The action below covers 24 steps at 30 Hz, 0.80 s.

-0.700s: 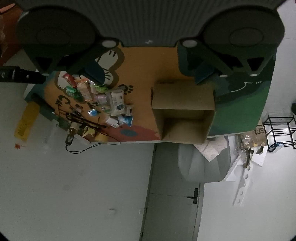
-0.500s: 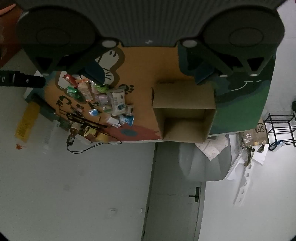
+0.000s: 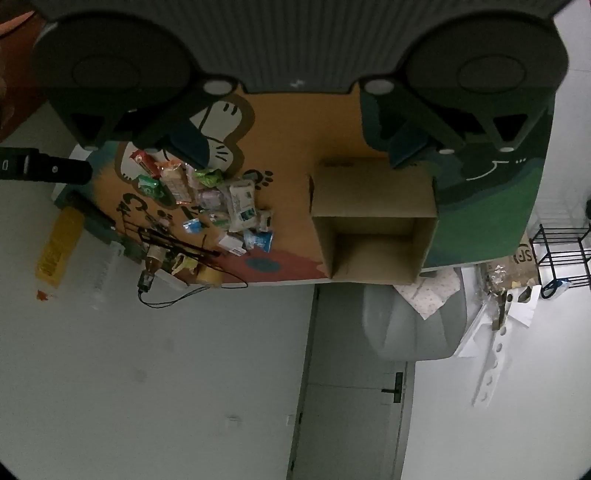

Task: Organize snacks

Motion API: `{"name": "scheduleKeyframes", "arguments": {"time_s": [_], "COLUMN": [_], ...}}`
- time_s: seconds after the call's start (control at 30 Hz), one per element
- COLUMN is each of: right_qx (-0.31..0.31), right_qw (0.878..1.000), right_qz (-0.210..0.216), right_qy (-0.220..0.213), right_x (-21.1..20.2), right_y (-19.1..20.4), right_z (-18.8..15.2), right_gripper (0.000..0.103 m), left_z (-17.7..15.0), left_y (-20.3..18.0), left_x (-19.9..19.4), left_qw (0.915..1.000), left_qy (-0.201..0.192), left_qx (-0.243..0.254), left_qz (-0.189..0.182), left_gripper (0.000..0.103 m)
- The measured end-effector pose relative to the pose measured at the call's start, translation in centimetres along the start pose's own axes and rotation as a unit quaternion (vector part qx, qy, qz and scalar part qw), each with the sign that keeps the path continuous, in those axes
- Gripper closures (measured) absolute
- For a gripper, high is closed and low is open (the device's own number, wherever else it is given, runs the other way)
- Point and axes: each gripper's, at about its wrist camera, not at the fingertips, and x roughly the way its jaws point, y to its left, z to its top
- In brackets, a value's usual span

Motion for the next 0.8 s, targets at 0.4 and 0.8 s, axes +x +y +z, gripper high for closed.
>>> {"name": "scheduleKeyframes", "arguments": {"time_s": [0.4, 0.8], "right_qx": [-0.007, -0.01], "right_qw": [1.0, 1.0], "right_qz": [0.008, 0.01], "right_qy": [0.012, 0.011], "right_x": [0.3, 0.16], "right_y": [0.28, 0.24], "right_z": [-0.07, 0.08], "right_gripper": [0.0, 0.0], "left_z": [-0.11, -0.11], "left_y": [0.39, 0.41], "left_x": [-0.08, 0.03], "left_qw": [1.0, 1.0], "left_qy": [-0.002, -0.002], "left_qx": [-0.006, -0.005], "left_qz": [0.002, 0.004], "left_gripper": [0.0, 0.0]}}
